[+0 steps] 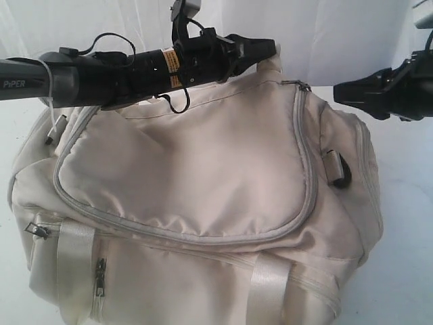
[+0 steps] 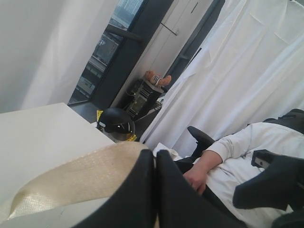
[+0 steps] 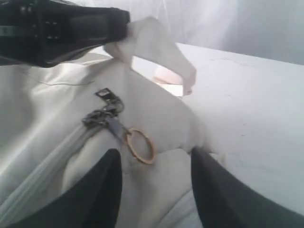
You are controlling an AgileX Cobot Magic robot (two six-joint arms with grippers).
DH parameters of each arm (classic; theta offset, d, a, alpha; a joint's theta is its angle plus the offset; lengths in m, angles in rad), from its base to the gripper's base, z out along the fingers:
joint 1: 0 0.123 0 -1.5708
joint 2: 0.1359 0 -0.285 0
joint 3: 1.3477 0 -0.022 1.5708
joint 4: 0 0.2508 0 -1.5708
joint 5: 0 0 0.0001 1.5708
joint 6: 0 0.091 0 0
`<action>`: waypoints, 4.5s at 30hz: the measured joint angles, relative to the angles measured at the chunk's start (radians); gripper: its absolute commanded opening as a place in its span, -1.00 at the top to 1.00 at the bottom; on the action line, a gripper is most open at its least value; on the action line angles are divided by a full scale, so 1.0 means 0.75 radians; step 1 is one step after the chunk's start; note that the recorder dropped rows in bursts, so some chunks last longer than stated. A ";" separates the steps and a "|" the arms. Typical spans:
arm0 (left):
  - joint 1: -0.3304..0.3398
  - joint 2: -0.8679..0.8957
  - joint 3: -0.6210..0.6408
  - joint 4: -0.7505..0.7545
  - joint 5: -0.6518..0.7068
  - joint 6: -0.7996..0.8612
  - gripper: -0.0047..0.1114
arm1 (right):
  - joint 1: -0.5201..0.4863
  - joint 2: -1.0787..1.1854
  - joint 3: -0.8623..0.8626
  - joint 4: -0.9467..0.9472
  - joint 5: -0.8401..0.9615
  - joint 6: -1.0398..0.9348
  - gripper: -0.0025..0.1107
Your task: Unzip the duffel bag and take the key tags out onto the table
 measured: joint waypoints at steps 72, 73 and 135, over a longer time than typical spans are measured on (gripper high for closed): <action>0.000 0.015 -0.003 0.035 -0.027 -0.003 0.92 | 0.405 0.158 -0.012 -0.043 0.333 -0.386 0.96; 0.000 0.015 -0.003 0.035 -0.027 -0.003 0.92 | 0.405 0.158 -0.012 -0.044 0.330 -0.384 0.96; 0.001 0.015 -0.005 0.027 -0.023 -0.003 0.92 | 0.405 -0.289 -0.012 -0.058 0.255 -0.144 0.83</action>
